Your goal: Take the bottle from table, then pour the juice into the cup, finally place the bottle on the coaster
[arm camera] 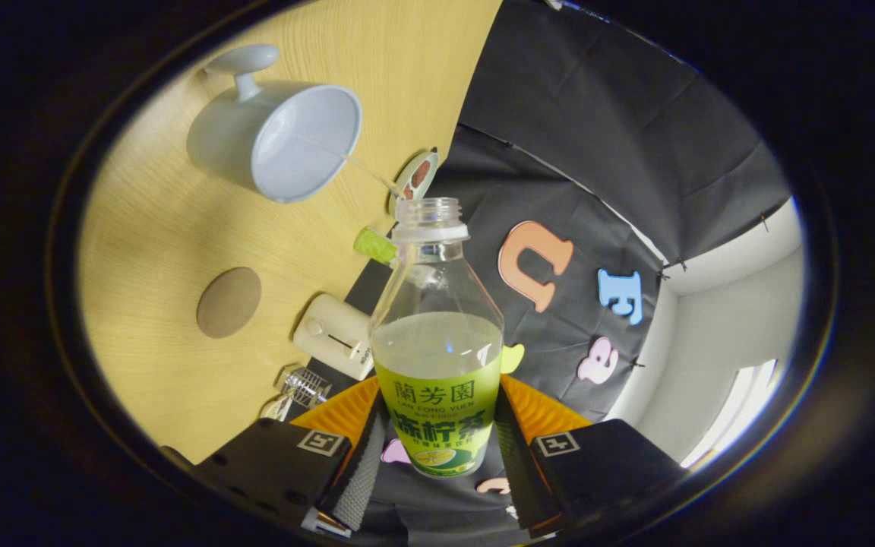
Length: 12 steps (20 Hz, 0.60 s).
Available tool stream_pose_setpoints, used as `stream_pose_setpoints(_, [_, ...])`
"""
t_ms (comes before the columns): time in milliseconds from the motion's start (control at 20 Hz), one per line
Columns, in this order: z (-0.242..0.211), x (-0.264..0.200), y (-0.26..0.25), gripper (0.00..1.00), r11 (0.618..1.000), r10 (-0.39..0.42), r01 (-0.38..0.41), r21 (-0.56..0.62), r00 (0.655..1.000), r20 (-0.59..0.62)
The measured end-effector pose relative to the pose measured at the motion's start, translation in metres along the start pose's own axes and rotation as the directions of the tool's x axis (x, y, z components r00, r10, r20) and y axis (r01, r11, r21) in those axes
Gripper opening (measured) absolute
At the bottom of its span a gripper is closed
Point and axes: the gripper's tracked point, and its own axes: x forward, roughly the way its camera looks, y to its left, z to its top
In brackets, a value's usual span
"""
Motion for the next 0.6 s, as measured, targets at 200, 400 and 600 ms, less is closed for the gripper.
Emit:
stream_pose_setpoints(200, [-0.002, 0.001, -0.005, 0.77, 1.000, -0.011, 0.011, -0.009, 1.000, 0.001])
stream_pose_setpoints(400, [-0.004, 0.001, -0.011, 0.77, 0.999, -0.018, 0.018, -0.031, 1.000, 0.000])
stream_pose_setpoints(600, [-0.004, 0.000, -0.013, 0.77, 0.999, -0.022, 0.022, -0.037, 1.000, -0.001])
